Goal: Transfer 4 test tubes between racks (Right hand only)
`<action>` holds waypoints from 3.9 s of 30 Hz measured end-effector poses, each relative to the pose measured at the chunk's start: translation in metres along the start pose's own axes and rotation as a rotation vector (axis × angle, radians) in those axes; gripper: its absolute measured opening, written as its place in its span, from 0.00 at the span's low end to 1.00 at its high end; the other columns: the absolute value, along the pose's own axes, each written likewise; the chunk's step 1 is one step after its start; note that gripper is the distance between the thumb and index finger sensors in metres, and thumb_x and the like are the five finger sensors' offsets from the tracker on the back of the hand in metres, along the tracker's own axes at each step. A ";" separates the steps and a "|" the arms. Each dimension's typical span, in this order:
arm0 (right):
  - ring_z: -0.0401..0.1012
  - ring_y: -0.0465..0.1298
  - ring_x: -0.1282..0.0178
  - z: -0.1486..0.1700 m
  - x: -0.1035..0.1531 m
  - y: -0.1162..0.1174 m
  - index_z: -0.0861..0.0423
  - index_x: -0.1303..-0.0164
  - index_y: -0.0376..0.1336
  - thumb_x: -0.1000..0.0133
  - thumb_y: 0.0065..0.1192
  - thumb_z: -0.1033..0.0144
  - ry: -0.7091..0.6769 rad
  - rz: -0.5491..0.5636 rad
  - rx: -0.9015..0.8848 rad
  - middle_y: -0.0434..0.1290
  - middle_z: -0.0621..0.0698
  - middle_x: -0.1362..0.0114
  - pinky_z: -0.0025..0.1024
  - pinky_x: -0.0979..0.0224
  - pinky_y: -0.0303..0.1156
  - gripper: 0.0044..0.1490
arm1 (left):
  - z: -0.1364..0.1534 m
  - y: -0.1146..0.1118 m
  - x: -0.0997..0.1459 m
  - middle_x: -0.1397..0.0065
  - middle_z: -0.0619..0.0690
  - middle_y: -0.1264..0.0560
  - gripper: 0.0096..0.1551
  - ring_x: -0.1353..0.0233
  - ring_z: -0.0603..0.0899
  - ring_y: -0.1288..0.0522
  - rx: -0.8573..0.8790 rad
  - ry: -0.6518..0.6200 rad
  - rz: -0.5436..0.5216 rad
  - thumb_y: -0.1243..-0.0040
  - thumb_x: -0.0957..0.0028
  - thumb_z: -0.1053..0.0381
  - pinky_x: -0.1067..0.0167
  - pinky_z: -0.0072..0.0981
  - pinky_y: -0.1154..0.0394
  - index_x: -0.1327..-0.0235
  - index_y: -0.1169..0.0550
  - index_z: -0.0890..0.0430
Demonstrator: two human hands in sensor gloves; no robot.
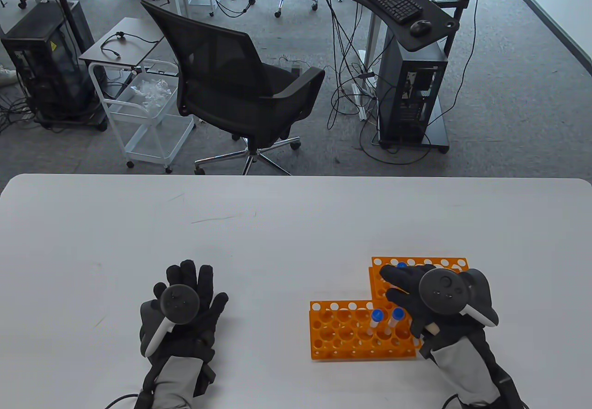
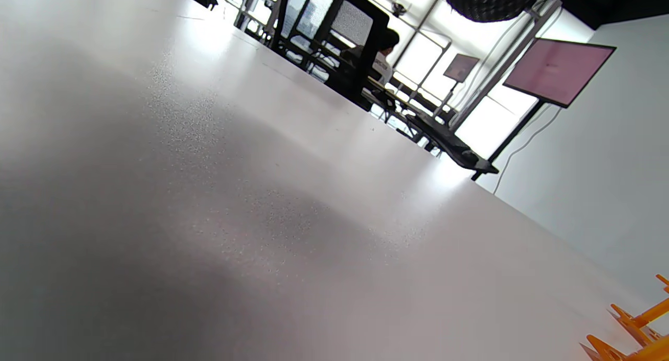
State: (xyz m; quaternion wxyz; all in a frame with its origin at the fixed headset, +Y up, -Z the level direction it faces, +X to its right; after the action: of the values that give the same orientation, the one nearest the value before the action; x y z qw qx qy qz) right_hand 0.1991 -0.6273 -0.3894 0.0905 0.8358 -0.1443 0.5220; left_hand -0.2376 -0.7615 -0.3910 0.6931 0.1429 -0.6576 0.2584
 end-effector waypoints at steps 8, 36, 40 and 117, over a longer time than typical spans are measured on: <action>0.59 0.72 0.30 -0.013 -0.005 0.024 0.55 0.32 0.68 0.48 0.68 0.59 -0.045 -0.132 0.030 0.77 0.58 0.31 0.66 0.27 0.58 0.33 | 0.000 0.000 0.000 0.20 0.29 0.79 0.41 0.24 0.40 0.89 0.000 0.000 0.001 0.59 0.38 0.29 0.32 0.40 0.91 0.20 0.62 0.27; 0.58 0.74 0.33 -0.015 -0.013 0.063 0.55 0.35 0.70 0.49 0.69 0.65 -0.055 -0.290 0.098 0.79 0.58 0.34 0.66 0.28 0.58 0.30 | 0.001 0.000 0.001 0.20 0.29 0.79 0.41 0.24 0.40 0.89 -0.005 0.013 0.007 0.59 0.38 0.29 0.32 0.40 0.91 0.20 0.62 0.27; 0.58 0.74 0.34 -0.014 -0.013 0.060 0.56 0.34 0.69 0.48 0.68 0.65 -0.053 -0.265 0.090 0.79 0.58 0.34 0.66 0.28 0.59 0.30 | 0.001 0.000 0.000 0.20 0.29 0.79 0.41 0.24 0.40 0.89 -0.006 0.011 0.007 0.59 0.38 0.29 0.32 0.40 0.91 0.20 0.62 0.27; 0.59 0.74 0.35 0.100 0.030 -0.046 0.56 0.33 0.68 0.46 0.65 0.65 0.260 0.425 0.051 0.78 0.58 0.34 0.65 0.30 0.60 0.29 | 0.001 -0.002 0.000 0.19 0.29 0.79 0.41 0.24 0.40 0.89 -0.003 0.012 0.021 0.59 0.38 0.29 0.32 0.40 0.91 0.20 0.62 0.28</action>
State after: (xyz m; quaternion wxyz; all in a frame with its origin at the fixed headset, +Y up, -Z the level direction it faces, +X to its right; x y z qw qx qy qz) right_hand 0.3113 -0.6183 -0.4066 -0.0249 0.7144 -0.2907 0.6360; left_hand -0.2374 -0.7638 -0.3910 0.6945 0.1334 -0.6553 0.2654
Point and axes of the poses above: the tracker on the back of each hand, its own z axis roughly to the little-finger side, its own x axis roughly from the fingertips to the wrist, y = z × x, the point moved 4 cm from there along -x, roughly from the wrist to the fingertips
